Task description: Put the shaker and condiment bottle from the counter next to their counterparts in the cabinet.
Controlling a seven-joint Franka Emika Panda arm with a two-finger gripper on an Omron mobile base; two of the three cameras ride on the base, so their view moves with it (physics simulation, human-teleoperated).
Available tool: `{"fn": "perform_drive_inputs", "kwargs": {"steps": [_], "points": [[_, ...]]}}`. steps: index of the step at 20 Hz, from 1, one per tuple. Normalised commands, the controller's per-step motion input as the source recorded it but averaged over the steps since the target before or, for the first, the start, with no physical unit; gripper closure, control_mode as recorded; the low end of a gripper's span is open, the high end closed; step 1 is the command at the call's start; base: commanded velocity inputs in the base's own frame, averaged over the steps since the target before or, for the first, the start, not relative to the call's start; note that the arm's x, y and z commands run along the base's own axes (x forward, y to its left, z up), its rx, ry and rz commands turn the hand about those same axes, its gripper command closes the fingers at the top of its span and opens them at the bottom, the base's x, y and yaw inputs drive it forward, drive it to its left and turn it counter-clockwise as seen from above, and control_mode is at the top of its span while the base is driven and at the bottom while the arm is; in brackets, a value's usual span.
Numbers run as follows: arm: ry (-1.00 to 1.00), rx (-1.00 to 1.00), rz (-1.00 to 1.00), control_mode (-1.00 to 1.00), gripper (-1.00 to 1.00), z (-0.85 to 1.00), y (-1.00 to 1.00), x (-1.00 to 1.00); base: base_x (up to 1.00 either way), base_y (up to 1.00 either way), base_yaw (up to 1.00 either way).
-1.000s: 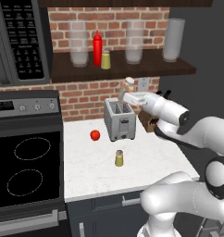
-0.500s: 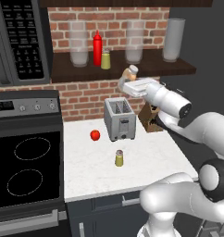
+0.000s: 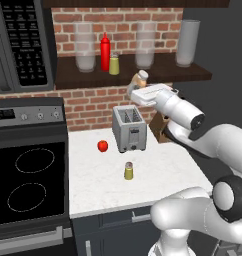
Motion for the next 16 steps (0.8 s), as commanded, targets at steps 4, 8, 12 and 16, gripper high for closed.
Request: {"fn": "perform_drive_inputs", "kwargs": {"steps": [4, 8, 12, 16], "points": [[-0.02, 0.0, 0.0, -1.0, 1.0, 0.05, 0.0, 0.0, 0.0, 0.0, 0.0], [0.0, 0.0, 0.0, -1.0, 1.0, 0.0, 0.0, -0.08, 0.0, 0.0, 0.0], [-0.03, 0.0, 0.0, -1.0, 1.0, 0.0, 0.0, -0.5, 0.0, 0.0, 0.0], [-0.05, 0.0, -0.01, -1.0, 1.0, 0.2, 0.0, -0.36, 0.0, 0.0, 0.0]]}}
